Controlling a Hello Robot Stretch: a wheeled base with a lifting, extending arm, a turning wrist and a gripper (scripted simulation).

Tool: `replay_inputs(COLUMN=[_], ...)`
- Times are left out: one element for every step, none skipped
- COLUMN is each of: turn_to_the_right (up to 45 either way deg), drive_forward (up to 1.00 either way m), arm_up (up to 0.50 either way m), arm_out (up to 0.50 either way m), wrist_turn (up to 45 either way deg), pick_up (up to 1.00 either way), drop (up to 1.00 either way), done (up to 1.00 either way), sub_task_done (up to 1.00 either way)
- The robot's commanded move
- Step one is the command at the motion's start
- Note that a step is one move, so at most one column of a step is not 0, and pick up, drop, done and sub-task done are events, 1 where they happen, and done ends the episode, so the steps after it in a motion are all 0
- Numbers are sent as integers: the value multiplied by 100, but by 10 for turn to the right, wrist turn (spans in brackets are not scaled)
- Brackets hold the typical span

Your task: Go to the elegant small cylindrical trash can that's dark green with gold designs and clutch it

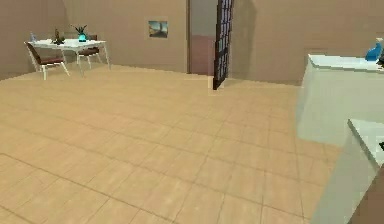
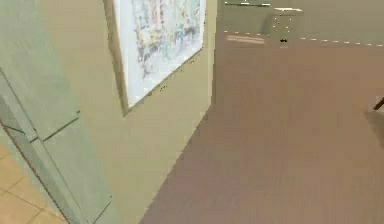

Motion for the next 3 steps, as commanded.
replay_inputs(turn_to_the_right=[0,0,0], drive_forward=[100,100,100], arm_up=[0,0,0], arm_out=[0,0,0], wrist_turn=[0,0,0], pick_up=[0,0,0], drop=[0,0,0], done=[0,0,0], sub_task_done=[0,0,0])
